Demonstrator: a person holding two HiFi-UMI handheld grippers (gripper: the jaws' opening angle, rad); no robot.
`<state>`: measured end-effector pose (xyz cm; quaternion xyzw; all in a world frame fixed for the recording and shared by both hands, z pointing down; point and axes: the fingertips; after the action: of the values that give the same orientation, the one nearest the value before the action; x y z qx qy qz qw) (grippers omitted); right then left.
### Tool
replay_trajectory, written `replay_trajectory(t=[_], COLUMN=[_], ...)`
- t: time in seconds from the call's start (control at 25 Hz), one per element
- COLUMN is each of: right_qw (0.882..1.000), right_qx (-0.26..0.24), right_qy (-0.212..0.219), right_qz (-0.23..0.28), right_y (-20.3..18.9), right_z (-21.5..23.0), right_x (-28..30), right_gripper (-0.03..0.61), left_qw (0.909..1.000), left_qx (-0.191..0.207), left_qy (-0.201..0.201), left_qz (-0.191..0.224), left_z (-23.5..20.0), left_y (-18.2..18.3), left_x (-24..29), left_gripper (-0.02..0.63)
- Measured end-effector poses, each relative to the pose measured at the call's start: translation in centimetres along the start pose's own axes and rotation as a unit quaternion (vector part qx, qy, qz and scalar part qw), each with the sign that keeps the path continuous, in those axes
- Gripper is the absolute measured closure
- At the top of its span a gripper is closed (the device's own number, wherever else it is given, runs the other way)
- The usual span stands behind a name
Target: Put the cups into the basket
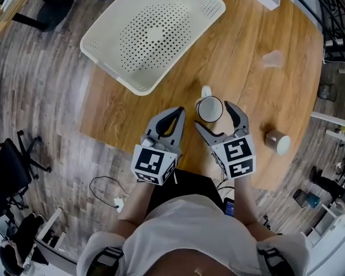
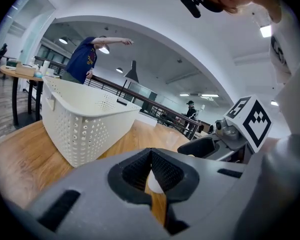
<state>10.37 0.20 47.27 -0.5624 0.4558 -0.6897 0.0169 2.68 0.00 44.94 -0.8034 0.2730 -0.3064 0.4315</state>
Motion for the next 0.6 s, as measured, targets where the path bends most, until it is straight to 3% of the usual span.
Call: replay_trajectory(t=[0.2,0.6], right_qw=[1.000,0.997], right_qx=[-0.006,-0.033], right_qy=[-0.008,0.015], right_qz=[-0.015,-0.073], right_y=[-0.3,-0.2], right_z=[0.3,0.2], right_x=[1.3,4.5], right_gripper=[0.179,0.181], left_qw=[0.9999,0.9996], left_qx=[-0.013,-0.029], left_qy=[-0.001,-0.006], left_qz=[-0.001,0.000], left_z=[-0.7,-1.9], left_y=[-0.8,-0.8], left_x=[0.4,1.5], left_gripper=[0.607,0.607])
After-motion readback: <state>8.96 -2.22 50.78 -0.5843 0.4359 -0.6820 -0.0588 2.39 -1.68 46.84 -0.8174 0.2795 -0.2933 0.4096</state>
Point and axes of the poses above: the fingertips, and each gripper's own axes: x forward along the fingers, z to its right, y out of its top, and after that the axes turned 9 degrees about -y, right-handed
